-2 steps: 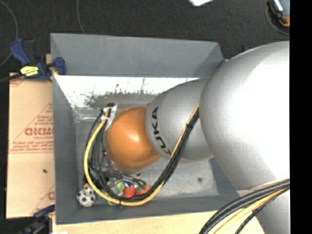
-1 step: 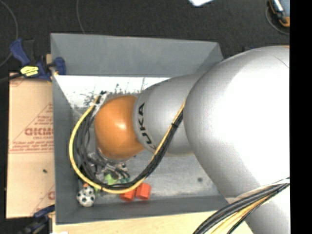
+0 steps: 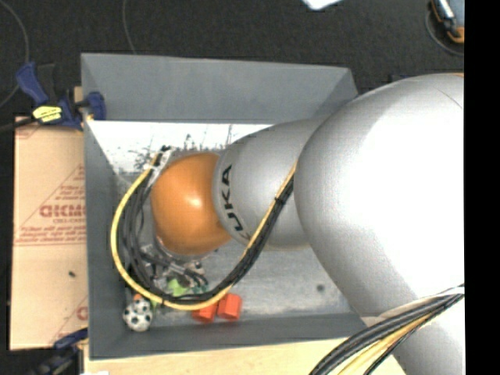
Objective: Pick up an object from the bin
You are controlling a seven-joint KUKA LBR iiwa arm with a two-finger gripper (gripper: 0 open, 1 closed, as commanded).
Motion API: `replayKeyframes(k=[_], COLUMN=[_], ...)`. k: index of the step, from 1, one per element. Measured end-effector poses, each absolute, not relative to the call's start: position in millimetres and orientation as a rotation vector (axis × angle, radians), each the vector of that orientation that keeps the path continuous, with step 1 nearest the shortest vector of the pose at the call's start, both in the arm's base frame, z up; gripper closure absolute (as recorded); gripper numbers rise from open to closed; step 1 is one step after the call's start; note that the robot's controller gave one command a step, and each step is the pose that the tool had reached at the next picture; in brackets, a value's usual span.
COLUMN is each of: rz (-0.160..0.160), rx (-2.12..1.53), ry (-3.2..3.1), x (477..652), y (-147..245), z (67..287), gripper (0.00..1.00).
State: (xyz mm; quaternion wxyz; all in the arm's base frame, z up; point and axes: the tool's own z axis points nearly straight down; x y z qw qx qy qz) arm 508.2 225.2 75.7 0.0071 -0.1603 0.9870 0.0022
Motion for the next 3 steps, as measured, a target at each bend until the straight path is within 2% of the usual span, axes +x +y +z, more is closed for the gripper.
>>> replayKeyframes(k=[3], rz=[0.006], rx=[-0.499], ry=[3.091], x=[507.2], y=[224.1], z=[88.0], gripper=[1.00])
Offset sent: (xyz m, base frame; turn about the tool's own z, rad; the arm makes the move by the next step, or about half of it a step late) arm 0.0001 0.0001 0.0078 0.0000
